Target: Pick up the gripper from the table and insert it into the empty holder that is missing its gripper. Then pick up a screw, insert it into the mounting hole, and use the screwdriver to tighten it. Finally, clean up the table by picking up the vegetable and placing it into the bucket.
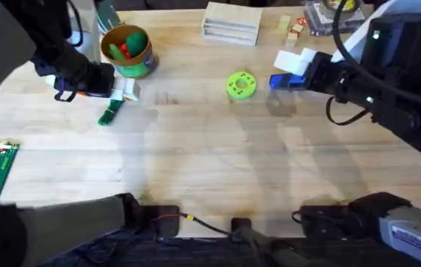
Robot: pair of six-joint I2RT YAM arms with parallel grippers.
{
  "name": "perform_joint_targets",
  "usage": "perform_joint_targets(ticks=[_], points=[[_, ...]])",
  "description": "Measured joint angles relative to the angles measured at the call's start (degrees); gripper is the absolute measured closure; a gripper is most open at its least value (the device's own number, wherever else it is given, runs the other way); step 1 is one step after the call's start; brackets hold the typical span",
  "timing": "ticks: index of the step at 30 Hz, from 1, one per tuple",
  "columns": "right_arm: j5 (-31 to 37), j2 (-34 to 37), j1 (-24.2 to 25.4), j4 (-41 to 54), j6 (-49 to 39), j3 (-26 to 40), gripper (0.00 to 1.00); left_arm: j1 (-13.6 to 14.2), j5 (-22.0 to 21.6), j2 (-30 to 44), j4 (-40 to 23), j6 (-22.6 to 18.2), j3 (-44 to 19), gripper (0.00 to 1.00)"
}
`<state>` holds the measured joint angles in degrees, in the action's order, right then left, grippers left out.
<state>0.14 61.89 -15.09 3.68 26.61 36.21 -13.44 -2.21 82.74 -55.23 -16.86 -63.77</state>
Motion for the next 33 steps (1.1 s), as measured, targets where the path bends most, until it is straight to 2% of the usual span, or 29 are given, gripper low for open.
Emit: perform_joint_targets(ticks=[4,7,12,20,23,29,33], points=[[0.0,0.0,0.0,0.3,0.0,0.0,0.010,-4.3,2.7,4.0,2.7,-1.5,0.0,0.008],[0.0,0.0,0.0,0.3,0.0,0.0,0.010,-5.7,3.7,6.9,4.1,-3.0,0.0,0.008],[0.0,0.0,0.0,0.3,0.0,0.0,0.010,-6.0,6.1,12.0,6.3,-5.7,0.0,0.006],[0.0,0.0,0.0,0.3,0.0,0.0,0.010,-6.0,7.2,17.2,8.4,-6.9,0.0,0.016],[0.0,0.0,0.0,0.3,0.0,0.0,0.009,-6.0,7.0,17.7,8.7,-7.3,0.0,0.132],[0.0,0.0,0.0,0.3,0.0,0.0,0.010,-6.1,7.4,17.3,9.8,-7.5,0.8,0.607],[0.0,0.0,0.0,0.3,0.0,0.0,0.010,-6.0,8.0,16.8,9.6,-7.4,0.9,0.821]])
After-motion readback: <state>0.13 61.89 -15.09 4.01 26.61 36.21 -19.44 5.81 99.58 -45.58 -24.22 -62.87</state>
